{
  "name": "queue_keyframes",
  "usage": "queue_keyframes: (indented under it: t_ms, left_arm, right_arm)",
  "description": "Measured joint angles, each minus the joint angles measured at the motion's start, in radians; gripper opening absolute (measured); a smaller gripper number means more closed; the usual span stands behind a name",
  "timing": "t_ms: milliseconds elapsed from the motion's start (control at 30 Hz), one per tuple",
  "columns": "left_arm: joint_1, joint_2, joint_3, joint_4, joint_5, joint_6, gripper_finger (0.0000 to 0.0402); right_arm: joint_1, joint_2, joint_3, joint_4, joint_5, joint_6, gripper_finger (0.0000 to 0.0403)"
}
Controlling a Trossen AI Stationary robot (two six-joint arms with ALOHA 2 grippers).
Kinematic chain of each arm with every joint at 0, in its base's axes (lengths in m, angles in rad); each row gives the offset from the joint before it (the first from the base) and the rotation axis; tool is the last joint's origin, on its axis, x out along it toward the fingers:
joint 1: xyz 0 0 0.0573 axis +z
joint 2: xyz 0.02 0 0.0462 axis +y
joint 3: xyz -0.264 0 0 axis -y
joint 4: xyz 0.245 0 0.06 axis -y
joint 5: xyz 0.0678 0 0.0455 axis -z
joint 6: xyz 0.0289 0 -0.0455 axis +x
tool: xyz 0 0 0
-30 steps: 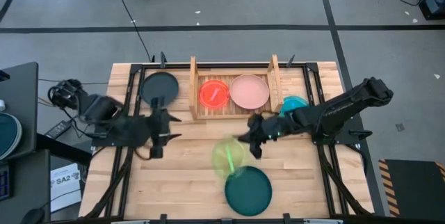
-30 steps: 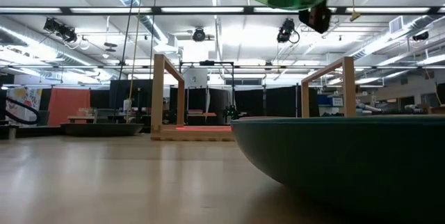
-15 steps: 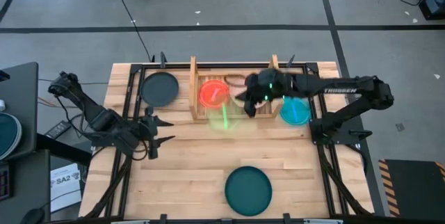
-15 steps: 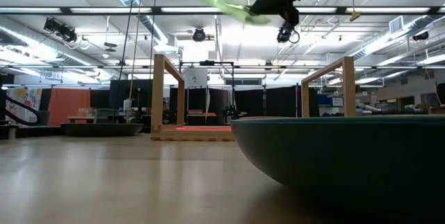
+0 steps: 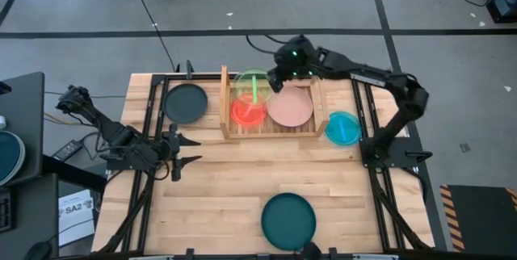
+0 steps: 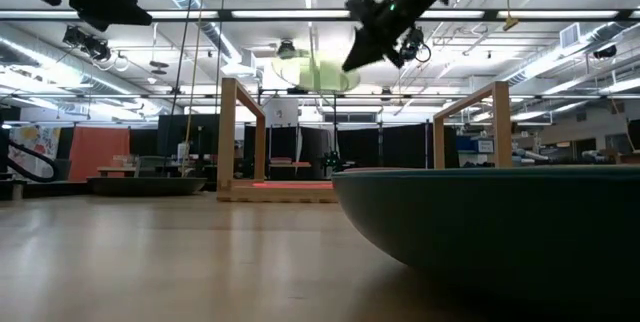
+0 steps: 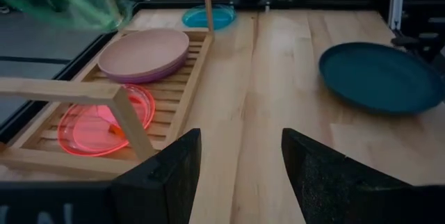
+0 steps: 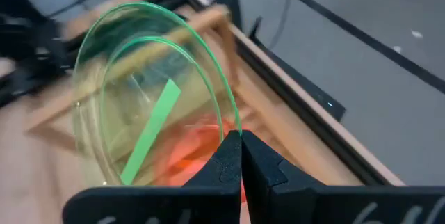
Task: Place and stack plates onto a shelf
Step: Stack the small green plate on top of the small pink plate on the shelf
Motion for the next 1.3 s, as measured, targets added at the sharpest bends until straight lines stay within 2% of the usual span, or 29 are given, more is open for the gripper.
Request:
queue_keyframes:
  t_ms: [267,667,867,1300]
  left_arm:
    - [0.000,0.000,0.000,0.000,0.001,0.000,0.0206]
    - [0.000,0.000,0.000,-0.001,0.001,-0.001,0.0206]
    - [0.000,0.000,0.000,-0.001,0.001,-0.002,0.0206]
    - [0.000,0.000,0.000,-0.001,0.001,-0.002,0.0206]
  right_arm:
    - [-0.083,0.179,0.029,0.014,-0.128,0.000,0.0005]
    - [-0.086,0.340,0.029,0.052,-0.131,-0.026,0.0006]
    - [-0.075,0.380,0.029,0.089,-0.145,-0.026,0.0006]
    - [-0.050,0.379,0.029,0.097,-0.149,-0.026,0.0006]
